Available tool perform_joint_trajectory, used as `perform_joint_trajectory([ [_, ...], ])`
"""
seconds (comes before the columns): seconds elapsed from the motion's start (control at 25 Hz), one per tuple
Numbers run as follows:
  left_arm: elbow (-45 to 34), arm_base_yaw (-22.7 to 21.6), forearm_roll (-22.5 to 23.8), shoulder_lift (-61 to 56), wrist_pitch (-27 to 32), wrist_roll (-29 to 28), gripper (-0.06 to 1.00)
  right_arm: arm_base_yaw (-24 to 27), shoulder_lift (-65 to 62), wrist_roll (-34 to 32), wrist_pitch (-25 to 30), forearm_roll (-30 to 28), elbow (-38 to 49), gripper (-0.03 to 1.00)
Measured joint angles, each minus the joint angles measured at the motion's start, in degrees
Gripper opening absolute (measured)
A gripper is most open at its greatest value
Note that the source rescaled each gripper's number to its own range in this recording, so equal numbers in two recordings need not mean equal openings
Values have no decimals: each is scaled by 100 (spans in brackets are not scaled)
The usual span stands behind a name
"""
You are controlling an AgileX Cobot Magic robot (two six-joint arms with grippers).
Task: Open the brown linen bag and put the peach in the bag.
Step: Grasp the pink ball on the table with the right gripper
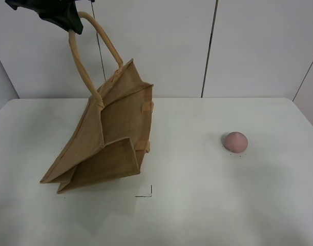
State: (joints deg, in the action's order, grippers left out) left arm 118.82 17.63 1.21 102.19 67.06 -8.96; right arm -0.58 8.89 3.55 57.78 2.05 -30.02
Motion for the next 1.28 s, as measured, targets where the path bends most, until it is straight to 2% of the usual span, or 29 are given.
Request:
perform_joint_trajectory([
  [0.4, 0, 0, -11, 0, 0, 52, 0, 0, 4514, -118, -305, 85, -1605, 100],
  [0.76, 0, 0, -18, 0, 0, 63, 0, 0, 8492, -3, -306, 133, -4099, 100],
  [1.04, 0, 0, -25, 0, 0, 74, 0, -240, 10296, 159, 15, 133, -5714, 100],
  [1.28, 0, 0, -25, 0, 0, 74, 0, -542, 11035, 183, -16, 150, -5933, 100],
])
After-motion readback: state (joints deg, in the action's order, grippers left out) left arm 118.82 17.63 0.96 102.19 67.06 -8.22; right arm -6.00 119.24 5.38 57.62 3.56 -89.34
